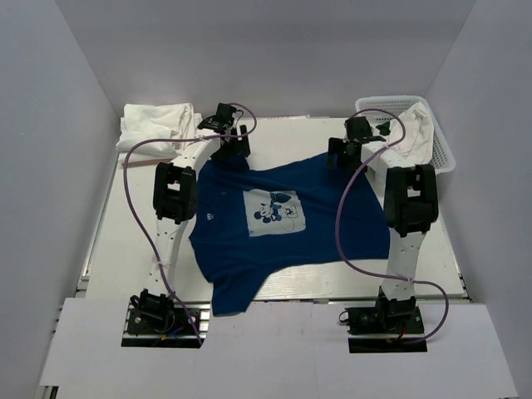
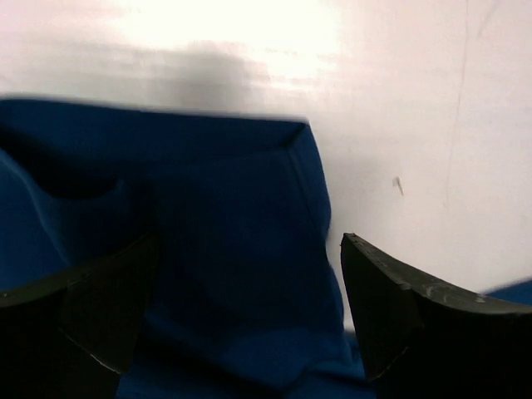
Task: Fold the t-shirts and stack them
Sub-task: Flatten out the tshirt
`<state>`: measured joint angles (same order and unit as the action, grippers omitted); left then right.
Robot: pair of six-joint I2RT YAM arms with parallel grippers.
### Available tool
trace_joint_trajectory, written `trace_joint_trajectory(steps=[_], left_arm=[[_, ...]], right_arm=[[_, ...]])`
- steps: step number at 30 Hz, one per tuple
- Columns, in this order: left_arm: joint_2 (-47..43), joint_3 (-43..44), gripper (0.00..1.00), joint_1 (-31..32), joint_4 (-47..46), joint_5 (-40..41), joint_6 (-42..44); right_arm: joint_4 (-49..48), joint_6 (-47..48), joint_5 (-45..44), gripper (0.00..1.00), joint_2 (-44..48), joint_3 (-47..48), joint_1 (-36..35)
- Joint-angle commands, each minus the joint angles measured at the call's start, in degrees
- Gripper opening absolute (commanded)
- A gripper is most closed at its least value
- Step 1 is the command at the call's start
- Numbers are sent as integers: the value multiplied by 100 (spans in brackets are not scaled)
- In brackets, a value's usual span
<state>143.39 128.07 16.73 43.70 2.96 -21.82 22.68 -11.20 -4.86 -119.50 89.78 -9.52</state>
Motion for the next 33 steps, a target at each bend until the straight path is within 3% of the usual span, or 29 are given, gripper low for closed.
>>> trace_joint_trajectory(steps=[1,8,13,15,19,24,28,30,32,33], left_arm=[[276,437,100,-74,-151,363,161],[1155,964,100,-74,-1477,-224,20],[1568,1140,100,-222,-3801,-918,-865],[1902,1641,100,-223,-4123,-789,-1245],[1894,1642,100,-223,-5054,-473,-1307],[1342,1642,100,-276,-5196,-472,-957],[341,1293,100,-276,-4548,-647,-718],[-520,1063,100,-276,-3758,-717,-648],[-1205,327,100,-215,-2786,-535,-752],[-2009,-511,100,-162,-2553,-359,-936]], right_arm=[[255,-49,187,90,-345,426,-41],[606,-242,144,90,-1583,1900,-33],[527,-505,223,90,-2200,2763,3],[370,-602,83,90,-2262,2878,-32],[-236,-691,275,90,-2052,2835,-32],[-431,-33,863,90,-1471,2861,-129],[-229,285,847,90,-569,2660,-304],[-342,268,803,90,213,2055,-384],[-544,-56,548,90,872,1030,-419],[-710,-484,513,90,1407,380,-411]])
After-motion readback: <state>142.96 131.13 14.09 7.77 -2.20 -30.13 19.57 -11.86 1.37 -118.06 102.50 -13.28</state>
